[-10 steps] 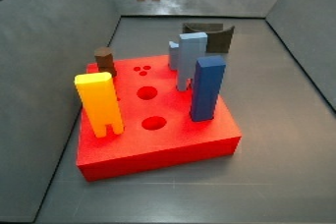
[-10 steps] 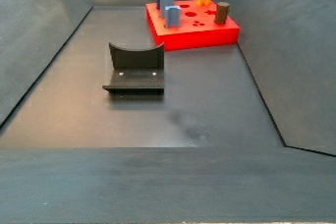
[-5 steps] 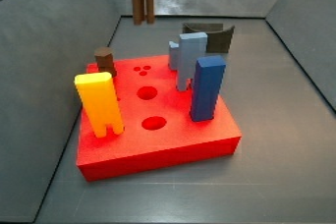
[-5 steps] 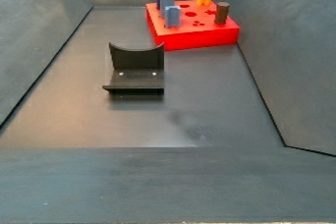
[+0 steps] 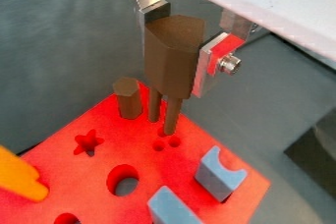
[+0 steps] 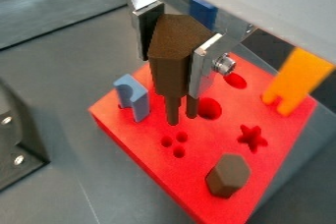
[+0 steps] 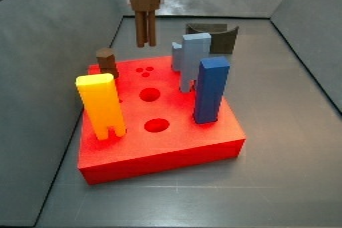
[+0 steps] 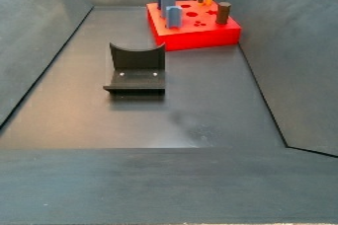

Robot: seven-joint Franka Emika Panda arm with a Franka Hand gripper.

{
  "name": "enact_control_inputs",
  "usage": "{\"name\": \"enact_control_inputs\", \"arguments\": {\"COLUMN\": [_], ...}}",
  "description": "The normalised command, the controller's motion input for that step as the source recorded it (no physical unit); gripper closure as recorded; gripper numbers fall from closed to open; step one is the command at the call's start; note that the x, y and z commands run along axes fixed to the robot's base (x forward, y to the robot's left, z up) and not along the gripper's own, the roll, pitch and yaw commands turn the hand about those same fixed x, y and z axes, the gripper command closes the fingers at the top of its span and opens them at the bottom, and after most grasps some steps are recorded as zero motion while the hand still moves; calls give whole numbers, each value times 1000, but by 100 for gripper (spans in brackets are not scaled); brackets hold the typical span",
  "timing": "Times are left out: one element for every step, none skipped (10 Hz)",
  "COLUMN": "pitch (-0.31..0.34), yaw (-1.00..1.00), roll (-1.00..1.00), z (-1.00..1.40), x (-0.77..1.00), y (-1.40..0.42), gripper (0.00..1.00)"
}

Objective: Pick up the 3 prong object. Move up. Move to above the board. Insert the 3 prong object.
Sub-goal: Insert the 3 prong object.

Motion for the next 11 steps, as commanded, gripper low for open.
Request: {"name": "enact_control_inputs", "arguments": {"pitch": [0,0,0,0,0,0,0,-7,-63,0,0], "yaw": [-911,-29,-343,-1000,-1000,-1000,-1000,-1000,-626,0,-731], "roll": [-9,0,-43,-40,-27,-16,-14,-34,-67,0,0], "z": [-220,0,-197,-417,-446,-466,-460,-420,-23,-63,-289], "x": [-66,0,0,37,9,0,0,0,226,0,203], "y": [0,0,0,0,0,0,0,0,100,0,266], "gripper": [100,100,100,100,100,100,100,100,100,100,100]}}
